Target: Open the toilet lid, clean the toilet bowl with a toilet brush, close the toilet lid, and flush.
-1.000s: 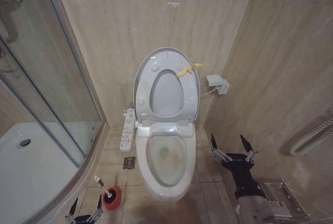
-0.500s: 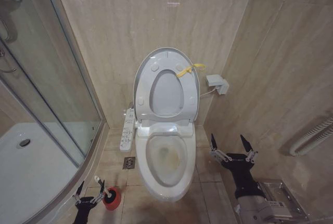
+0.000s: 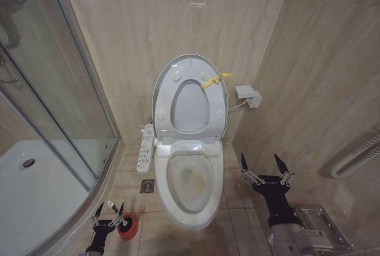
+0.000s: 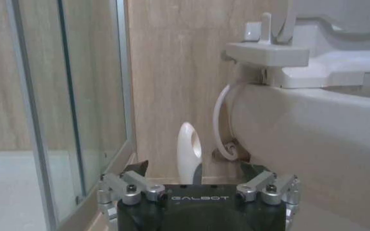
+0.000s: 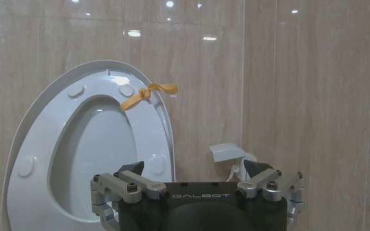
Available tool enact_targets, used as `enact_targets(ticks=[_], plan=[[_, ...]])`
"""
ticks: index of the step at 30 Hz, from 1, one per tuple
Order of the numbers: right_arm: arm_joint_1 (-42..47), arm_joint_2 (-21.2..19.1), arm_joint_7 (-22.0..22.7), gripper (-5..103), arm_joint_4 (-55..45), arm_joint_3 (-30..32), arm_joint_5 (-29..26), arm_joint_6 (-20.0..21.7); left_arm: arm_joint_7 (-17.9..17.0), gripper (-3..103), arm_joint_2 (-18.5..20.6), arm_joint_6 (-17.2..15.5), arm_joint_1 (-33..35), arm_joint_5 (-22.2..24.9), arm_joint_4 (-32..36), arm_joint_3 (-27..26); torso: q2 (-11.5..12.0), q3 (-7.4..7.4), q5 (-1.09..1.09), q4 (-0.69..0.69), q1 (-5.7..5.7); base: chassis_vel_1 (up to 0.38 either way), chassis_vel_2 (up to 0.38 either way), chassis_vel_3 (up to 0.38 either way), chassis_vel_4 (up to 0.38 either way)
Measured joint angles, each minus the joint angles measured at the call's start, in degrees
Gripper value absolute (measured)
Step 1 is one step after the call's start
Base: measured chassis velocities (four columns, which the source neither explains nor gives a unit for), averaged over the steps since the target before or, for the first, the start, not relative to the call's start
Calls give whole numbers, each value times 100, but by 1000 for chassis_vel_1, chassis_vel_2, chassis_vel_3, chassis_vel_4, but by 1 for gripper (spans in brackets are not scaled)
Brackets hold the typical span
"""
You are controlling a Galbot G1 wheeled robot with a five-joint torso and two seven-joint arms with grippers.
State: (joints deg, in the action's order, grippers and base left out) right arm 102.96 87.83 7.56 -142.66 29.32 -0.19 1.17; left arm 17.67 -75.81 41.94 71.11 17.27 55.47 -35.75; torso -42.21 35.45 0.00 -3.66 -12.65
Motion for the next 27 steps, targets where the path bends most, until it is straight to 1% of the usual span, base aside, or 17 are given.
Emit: enact_targets(ticks=[4, 5, 12, 13, 20, 21, 23, 26, 27], plan=[[0, 0, 0, 100, 0, 0, 0, 0, 13, 96, -3, 3, -95, -12, -101, 15, 0, 0, 0, 0, 0, 0, 0, 0, 0], [0, 0, 0, 100, 0, 0, 0, 0, 13, 100, -3, 3, -124, -13, -133, 15, 0, 0, 0, -1, 0, 0, 0, 0, 0], [0, 0, 0, 100, 0, 0, 0, 0, 2, 100, 16, 13, -249, -18, -299, 9, 0, 0, 0, -1, 0, 0, 0, 0, 0], [0, 0, 0, 100, 0, 0, 0, 0, 20, 76, 18, 20, -258, -15, -325, 9, 0, 0, 1, 0, 0, 0, 0, 0, 0], [0, 0, 0, 100, 0, 0, 0, 0, 117, 76, -30, 93, -256, 0, -351, 12, 0, 0, 0, 0, 0, 0, 0, 0, 0], [0, 0, 0, 100, 0, 0, 0, 0, 119, 48, -45, 164, -280, -2, -392, 15, 0, 0, 0, 0, 0, 0, 0, 0, 0], [0, 0, 0, 100, 0, 0, 0, 0, 126, 48, -63, 244, -311, -7, -444, 15, 0, 0, 0, -1, 0, 0, 0, 0, 0], [0, 0, 0, 100, 0, 0, 0, 0, 153, 48, -69, 270, -300, 3, -453, 12, 0, 0, 1, -1, 0, 0, 0, 0, 0], [0, 0, 0, 100, 0, 0, 0, 0, 182, 22, -69, 277, -289, 19, -452, 7, 0, 0, 0, -1, 0, 0, 0, 0, 0]])
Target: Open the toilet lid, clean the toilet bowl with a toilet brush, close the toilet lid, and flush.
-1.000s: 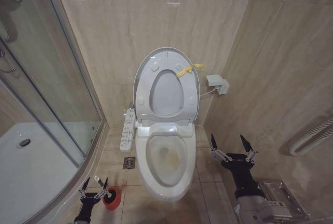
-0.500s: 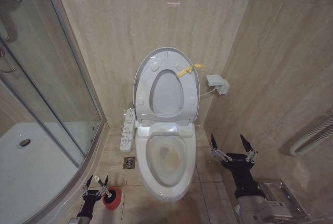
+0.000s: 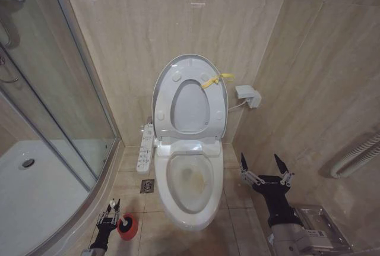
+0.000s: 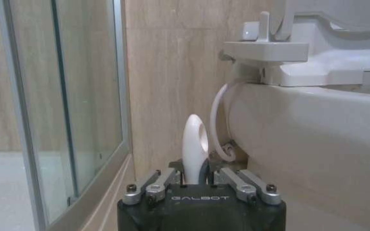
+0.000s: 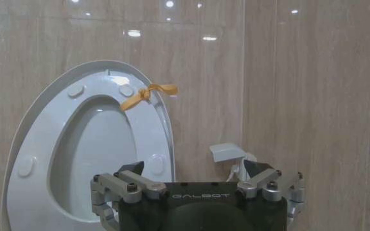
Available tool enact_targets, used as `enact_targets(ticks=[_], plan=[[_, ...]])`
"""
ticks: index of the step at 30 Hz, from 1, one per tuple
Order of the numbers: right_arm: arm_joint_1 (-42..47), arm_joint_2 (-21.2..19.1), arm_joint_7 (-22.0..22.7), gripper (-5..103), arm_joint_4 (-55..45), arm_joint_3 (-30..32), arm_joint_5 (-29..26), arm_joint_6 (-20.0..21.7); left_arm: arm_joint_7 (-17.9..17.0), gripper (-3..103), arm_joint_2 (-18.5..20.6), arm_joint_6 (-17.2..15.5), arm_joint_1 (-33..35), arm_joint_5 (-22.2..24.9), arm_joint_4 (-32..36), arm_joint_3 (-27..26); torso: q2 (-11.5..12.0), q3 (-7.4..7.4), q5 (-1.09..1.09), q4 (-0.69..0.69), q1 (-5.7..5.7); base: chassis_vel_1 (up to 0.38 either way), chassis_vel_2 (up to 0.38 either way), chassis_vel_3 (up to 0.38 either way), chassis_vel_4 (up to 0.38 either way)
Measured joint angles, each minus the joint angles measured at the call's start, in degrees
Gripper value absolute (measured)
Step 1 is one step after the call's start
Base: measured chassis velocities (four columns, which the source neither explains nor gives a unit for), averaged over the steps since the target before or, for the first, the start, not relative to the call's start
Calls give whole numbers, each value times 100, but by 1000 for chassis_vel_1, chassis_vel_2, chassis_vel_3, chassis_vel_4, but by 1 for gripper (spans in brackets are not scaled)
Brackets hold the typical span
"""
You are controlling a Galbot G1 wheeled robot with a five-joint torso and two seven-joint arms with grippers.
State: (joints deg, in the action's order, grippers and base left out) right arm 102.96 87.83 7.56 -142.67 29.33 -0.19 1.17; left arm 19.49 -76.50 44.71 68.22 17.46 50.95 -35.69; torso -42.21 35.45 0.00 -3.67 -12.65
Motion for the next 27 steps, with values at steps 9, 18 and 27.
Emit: enact_targets(ticks=[9, 18, 27], plan=[[0, 0, 0, 100, 0, 0, 0, 0, 139, 22, 1, 104, 114, 223, 18, -52, 0, 0, 0, 0, 0, 0, 0, 0, 0], [0, 0, 0, 100, 0, 0, 0, 0, 179, 22, 9, 206, 261, 456, 273, -133, 0, 0, 0, 0, 0, 0, 0, 0, 0], [0, 0, 0, 100, 0, 0, 0, 0, 97, 22, -21, 204, 609, 630, 1096, -181, 0, 0, 0, 0, 0, 0, 0, 0, 0]])
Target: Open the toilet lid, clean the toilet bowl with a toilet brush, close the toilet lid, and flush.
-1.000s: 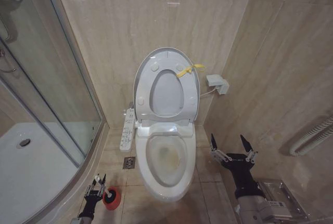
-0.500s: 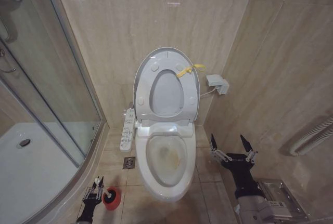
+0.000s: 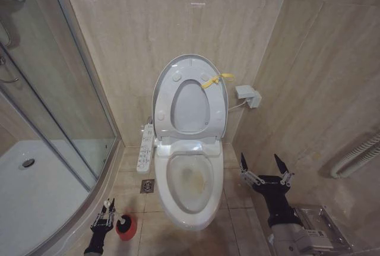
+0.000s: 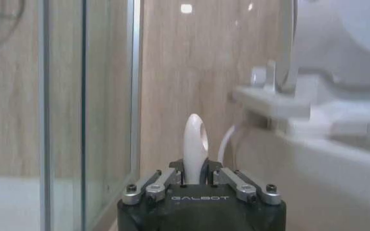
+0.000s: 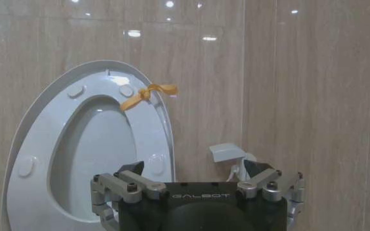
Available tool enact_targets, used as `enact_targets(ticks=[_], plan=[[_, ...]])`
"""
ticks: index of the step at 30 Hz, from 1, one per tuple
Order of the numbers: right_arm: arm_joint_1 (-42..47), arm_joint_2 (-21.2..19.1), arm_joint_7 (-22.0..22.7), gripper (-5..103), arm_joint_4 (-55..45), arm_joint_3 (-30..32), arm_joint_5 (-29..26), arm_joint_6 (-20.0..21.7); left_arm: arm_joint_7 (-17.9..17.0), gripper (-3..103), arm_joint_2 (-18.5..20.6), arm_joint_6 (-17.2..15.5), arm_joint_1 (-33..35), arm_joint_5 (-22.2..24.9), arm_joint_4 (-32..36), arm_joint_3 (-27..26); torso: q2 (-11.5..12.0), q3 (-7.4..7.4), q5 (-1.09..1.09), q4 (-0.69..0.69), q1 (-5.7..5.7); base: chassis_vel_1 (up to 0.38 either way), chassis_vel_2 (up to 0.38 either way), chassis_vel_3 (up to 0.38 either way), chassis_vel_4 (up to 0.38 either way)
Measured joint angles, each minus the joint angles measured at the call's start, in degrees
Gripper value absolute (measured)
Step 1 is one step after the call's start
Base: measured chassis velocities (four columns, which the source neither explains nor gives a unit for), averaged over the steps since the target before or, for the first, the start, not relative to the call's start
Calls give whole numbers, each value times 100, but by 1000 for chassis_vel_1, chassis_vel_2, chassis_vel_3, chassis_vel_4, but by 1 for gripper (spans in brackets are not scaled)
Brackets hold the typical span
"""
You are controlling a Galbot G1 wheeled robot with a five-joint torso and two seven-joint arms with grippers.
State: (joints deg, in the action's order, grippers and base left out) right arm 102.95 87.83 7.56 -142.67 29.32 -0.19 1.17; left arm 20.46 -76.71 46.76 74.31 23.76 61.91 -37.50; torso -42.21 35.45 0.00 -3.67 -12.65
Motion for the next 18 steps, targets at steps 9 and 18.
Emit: enact_targets(ticks=[9, 18], plan=[[0, 0, 0, 100, 0, 0, 0, 0, -92, 22, 51, -246, 835, 293, 1586, -110, 0, 0, 0, -1, 0, 0, 0, 0, 0], [0, 1, 1, 100, 0, 0, 0, 0, -144, 22, 176, -434, 2582, 959, 4090, -359, 0, -1, 0, 0, 1, 0, 0, 0, 0]])
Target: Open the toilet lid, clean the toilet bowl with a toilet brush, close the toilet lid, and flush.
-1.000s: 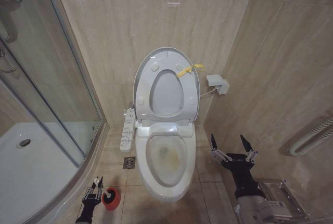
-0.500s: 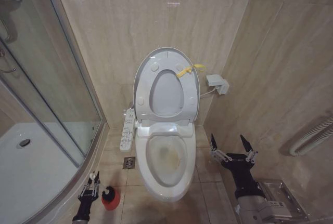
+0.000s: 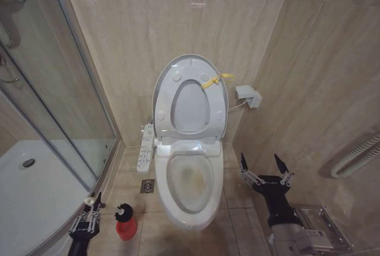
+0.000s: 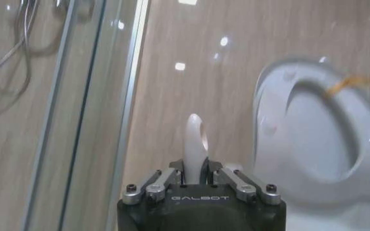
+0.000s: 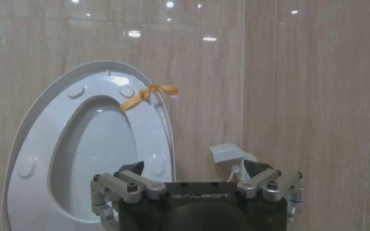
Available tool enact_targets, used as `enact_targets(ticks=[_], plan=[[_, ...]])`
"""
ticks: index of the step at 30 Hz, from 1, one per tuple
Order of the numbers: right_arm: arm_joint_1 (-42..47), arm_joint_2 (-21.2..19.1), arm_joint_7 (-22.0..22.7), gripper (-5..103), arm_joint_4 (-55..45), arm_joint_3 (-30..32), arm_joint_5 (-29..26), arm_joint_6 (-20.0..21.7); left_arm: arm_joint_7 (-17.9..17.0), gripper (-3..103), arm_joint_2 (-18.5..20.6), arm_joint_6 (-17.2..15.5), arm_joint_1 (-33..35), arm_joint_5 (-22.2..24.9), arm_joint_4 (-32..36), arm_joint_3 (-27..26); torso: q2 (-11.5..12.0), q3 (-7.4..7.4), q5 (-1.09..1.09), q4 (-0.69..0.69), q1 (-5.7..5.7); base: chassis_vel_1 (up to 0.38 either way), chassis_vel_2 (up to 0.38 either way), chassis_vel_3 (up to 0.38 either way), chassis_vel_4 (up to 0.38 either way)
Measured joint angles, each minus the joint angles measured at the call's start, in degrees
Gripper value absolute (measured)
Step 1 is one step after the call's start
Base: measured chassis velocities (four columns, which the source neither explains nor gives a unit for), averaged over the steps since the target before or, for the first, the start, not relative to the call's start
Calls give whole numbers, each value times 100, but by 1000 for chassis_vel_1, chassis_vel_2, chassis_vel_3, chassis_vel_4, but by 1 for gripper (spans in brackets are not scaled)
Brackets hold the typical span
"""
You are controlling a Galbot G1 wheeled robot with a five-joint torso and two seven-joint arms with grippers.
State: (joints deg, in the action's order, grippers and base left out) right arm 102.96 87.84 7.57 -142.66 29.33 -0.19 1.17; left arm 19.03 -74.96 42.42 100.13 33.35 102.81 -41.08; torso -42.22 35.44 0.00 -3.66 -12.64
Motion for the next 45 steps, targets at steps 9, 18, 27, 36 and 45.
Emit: enact_targets(ticks=[9, 18, 27, 36, 45], plan=[[0, 0, 0, 100, 0, 0, 0, 0, 7, 22, 18, -81, 752, 121, 1513, -333, 0, 0, 0, 0, 0, 0, 0, 0, 0], [0, -1, -1, 100, 0, -1, 0, 0, 216, 22, 278, -1062, 275, 398, 2398, -160, 0, 1, 0, 0, -1, 0, 0, 0, 0], [0, 0, -1, 100, 0, -1, 0, 0, 472, 22, 810, -1925, -1063, 1470, 1841, 57, 0, 2, -2, -2, -2, 0, 0, 0, 0], [0, 0, 0, 100, 0, 0, 0, 0, 1257, 22, 1115, -2264, -1509, 2492, 1413, 230, 0, 1, 0, 2, -1, 0, 0, 0, 0], [0, 0, -1, 100, 0, -1, 0, 0, 1617, 22, 1274, -2303, -2642, 2699, 171, 1033, 1, 2, -1, -1, -2, 0, 0, 0, 0]])
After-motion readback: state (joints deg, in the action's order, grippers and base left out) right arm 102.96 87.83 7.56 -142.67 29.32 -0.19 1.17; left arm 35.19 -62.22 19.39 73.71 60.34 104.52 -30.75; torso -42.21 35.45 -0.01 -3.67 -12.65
